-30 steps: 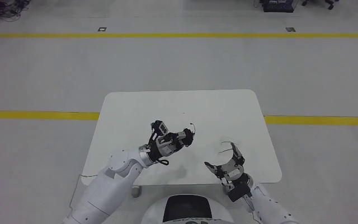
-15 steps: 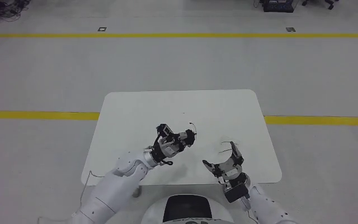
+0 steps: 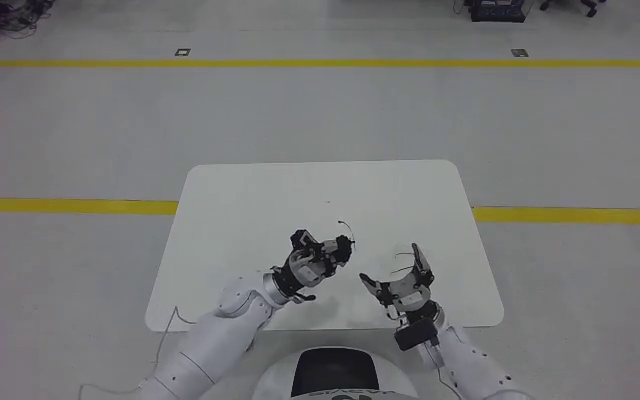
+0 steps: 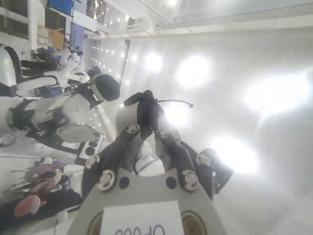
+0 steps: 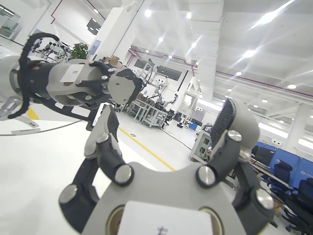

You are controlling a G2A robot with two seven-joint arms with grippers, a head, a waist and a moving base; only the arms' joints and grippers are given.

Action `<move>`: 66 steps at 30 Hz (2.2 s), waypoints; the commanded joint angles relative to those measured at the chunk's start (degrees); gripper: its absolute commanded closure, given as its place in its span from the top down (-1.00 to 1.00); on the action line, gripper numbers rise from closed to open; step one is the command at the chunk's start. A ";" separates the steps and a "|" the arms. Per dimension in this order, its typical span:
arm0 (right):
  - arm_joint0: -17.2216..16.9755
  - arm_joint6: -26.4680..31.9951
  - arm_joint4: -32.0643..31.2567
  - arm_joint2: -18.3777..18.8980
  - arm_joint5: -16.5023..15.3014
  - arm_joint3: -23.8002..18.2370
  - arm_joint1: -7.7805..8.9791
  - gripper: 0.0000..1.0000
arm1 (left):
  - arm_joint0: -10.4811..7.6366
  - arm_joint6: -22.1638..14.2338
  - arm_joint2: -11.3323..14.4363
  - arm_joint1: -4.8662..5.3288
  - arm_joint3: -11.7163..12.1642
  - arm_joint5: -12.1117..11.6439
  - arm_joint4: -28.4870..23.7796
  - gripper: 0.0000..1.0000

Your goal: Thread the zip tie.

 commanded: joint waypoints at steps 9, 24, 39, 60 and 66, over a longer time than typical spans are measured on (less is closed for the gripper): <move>1.52 -0.14 0.00 -0.64 0.00 1.88 -0.98 0.36 | -0.89 -2.11 0.95 -0.75 1.42 0.17 -3.21 -1.00; 5.61 1.61 0.00 -5.04 0.00 4.08 -1.64 -0.12 | -0.97 -2.35 1.22 -0.85 1.44 0.44 -3.18 -1.00; 7.31 2.50 0.00 -6.49 0.00 4.15 -2.06 -0.44 | -0.97 -2.35 1.22 -0.85 1.44 0.44 -3.18 -1.00; 8.75 3.07 0.00 -7.83 0.00 4.23 -2.15 -0.96 | -0.97 -2.35 1.22 -0.85 1.44 0.44 -3.18 -1.00; 8.85 3.10 0.00 -8.01 0.00 4.42 -2.11 -1.00 | -0.97 -2.35 1.22 -0.85 1.44 0.44 -3.18 -1.00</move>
